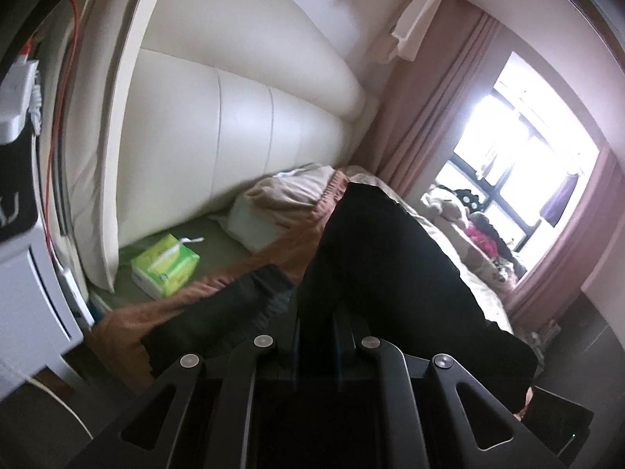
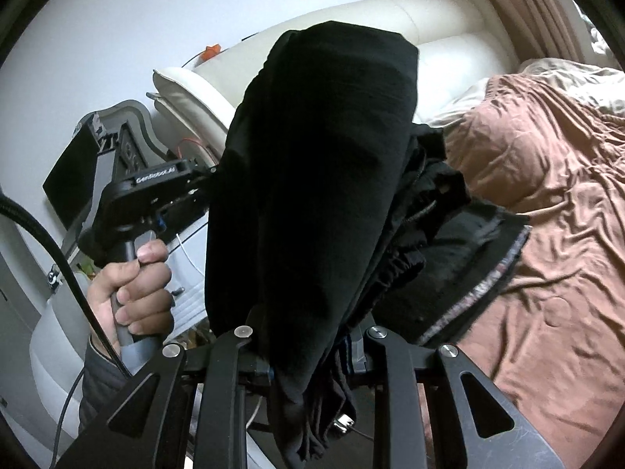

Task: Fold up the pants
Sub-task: 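Lift the folded pants with both grippers and carry them toward the headboard, then lower the folded pants onto the bed corner and open both grippers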

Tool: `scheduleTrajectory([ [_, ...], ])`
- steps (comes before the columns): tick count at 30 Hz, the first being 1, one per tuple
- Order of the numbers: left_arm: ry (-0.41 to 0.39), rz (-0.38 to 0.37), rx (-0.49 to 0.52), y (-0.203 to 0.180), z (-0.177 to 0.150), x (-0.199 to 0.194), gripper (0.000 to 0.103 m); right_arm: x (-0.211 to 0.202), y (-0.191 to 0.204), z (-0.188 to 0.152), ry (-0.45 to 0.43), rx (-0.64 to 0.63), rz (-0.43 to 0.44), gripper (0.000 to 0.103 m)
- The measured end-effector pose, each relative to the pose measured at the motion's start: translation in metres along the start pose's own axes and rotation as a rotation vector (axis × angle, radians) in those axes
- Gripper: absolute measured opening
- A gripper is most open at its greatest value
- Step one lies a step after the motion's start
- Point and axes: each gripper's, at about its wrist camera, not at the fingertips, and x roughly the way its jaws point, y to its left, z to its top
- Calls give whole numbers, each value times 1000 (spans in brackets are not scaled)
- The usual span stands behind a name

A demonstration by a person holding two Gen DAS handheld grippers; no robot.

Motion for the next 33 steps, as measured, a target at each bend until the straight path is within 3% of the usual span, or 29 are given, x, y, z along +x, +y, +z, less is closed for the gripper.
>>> scheduleTrajectory([
  [13, 80, 76, 37, 20, 31, 93, 13, 73, -37, 24, 9, 94, -34, 20],
  [24, 183, 162, 47, 34, 17, 194, 14, 114, -92, 36, 39, 203, -46, 20],
  [29, 245, 287, 64, 44, 10, 211, 25, 131, -116, 29, 41, 283, -18, 21],
  [33, 233, 286, 50, 53, 7, 189, 38, 136, -132, 29, 52, 355, 20, 22],
])
